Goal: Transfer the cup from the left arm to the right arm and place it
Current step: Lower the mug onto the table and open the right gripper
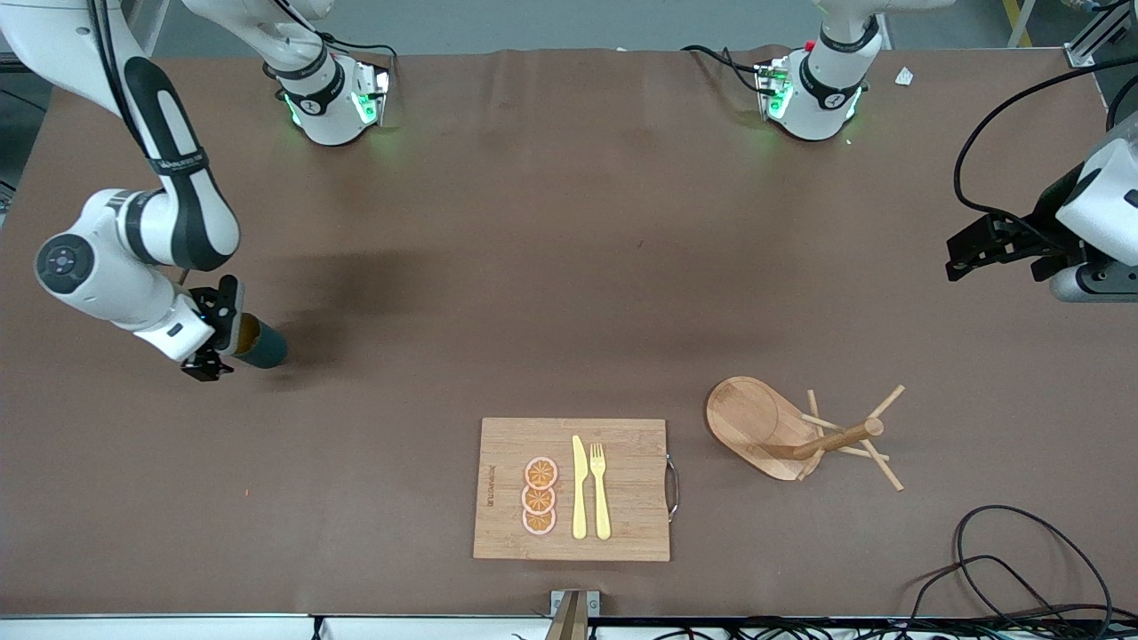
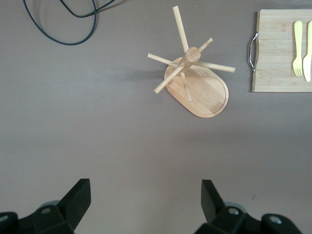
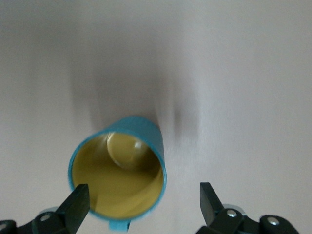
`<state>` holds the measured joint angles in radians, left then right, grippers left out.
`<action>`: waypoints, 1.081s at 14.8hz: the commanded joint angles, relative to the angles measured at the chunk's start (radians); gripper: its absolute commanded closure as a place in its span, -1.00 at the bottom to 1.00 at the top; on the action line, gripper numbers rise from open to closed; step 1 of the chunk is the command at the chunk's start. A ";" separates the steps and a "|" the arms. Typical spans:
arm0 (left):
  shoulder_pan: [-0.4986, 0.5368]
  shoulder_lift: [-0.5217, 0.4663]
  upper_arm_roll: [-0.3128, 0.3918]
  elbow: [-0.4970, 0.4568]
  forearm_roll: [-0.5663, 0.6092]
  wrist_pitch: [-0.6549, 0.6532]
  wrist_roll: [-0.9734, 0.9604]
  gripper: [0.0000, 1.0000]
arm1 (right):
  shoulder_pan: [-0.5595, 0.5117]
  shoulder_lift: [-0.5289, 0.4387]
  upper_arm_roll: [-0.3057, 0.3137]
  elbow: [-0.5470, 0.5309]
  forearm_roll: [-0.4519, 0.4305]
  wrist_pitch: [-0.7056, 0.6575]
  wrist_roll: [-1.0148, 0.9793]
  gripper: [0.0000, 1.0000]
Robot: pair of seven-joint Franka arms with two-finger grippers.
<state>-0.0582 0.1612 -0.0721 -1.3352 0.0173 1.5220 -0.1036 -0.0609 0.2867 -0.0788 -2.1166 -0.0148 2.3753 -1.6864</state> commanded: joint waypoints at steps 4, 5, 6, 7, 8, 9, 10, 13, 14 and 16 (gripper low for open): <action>0.003 -0.012 0.009 -0.007 -0.017 0.007 0.002 -1.00 | -0.011 -0.109 0.019 0.032 0.010 -0.169 0.412 -1.00; 0.001 -0.012 0.009 -0.007 -0.017 0.007 0.002 -1.00 | -0.001 -0.132 0.019 0.032 0.010 -0.189 0.489 -1.00; 0.000 -0.011 0.008 -0.007 -0.017 0.007 0.001 -1.00 | 0.007 -0.158 0.019 0.035 0.010 -0.205 0.564 -1.00; -0.002 -0.012 0.005 -0.007 -0.017 0.007 -0.002 -1.00 | 0.009 -0.173 0.019 0.035 0.010 -0.214 0.611 -1.00; -0.003 -0.015 0.005 -0.007 -0.017 0.007 0.001 -1.00 | 0.009 -0.190 0.019 0.035 0.010 -0.217 0.644 -1.00; 0.000 -0.017 0.005 -0.007 -0.014 0.007 0.002 -1.00 | 0.010 -0.208 0.019 0.035 0.010 -0.226 0.692 -1.00; 0.001 -0.017 0.008 -0.007 -0.016 0.007 0.012 -1.00 | 0.010 -0.216 0.019 0.037 0.010 -0.237 0.727 -1.00; 0.003 -0.019 0.009 -0.007 -0.013 0.007 0.019 -1.00 | 0.009 -0.244 0.017 0.058 0.012 -0.264 0.845 -1.00; 0.001 -0.020 0.009 -0.007 -0.014 0.006 0.019 -1.00 | 0.009 -0.241 0.017 0.093 0.012 -0.336 0.885 -1.00; 0.001 -0.020 0.005 -0.007 -0.014 0.004 0.007 -1.00 | 0.010 -0.236 0.017 0.164 0.012 -0.434 1.023 -1.00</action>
<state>-0.0542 0.1601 -0.0706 -1.3347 0.0173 1.5247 -0.1024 -0.0524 0.0599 -0.0611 -2.0109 -0.0124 2.0283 -0.7780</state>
